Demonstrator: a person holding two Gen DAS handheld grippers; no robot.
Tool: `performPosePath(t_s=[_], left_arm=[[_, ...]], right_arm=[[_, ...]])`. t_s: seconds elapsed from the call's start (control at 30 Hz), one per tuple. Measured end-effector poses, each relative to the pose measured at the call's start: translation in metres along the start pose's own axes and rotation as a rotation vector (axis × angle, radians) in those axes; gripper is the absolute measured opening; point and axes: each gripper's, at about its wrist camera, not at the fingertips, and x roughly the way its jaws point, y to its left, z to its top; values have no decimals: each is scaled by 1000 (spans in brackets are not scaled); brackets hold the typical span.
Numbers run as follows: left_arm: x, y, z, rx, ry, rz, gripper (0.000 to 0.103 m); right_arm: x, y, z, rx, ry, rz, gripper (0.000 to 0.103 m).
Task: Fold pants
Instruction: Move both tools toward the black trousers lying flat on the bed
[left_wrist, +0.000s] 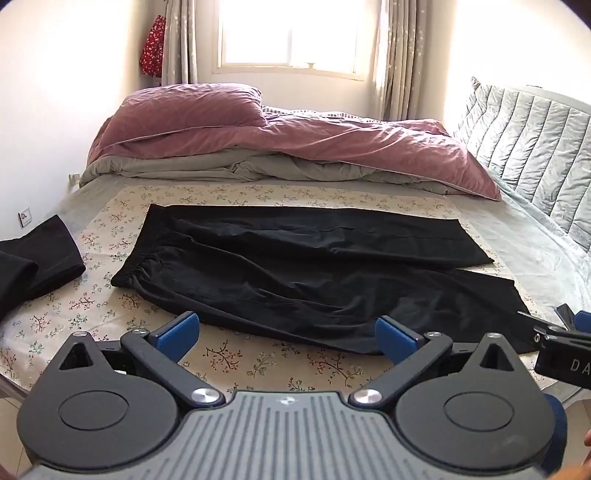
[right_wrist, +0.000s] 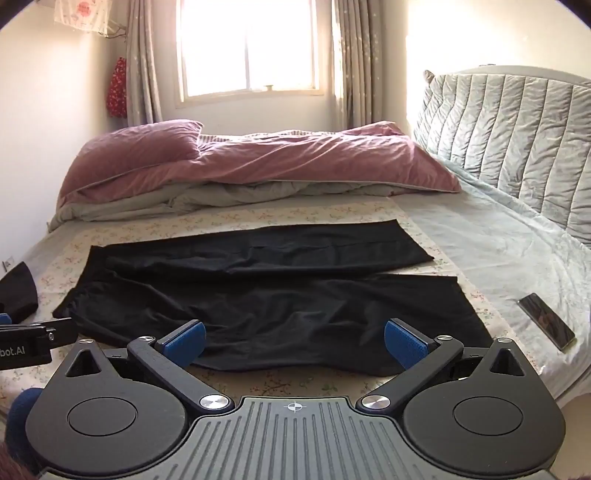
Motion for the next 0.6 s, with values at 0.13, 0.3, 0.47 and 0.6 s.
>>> performPosePath(t_s=[0.13,0.3,0.47,0.6], left_arm=[[3,3,0,-12,9,-9,103],[9,2,-1,-13,32,-13,103],[10,4,2,-4,22,14,103],[10,3,3,14,-9,24,103]], right_arm=[[-5,0,-7,-17,5,-11,103],[-8,13,-2,-49,-6,-33,103],[-2,11,-1,-58,14,-29,103],[0,10,0,-23,21,-12,103]])
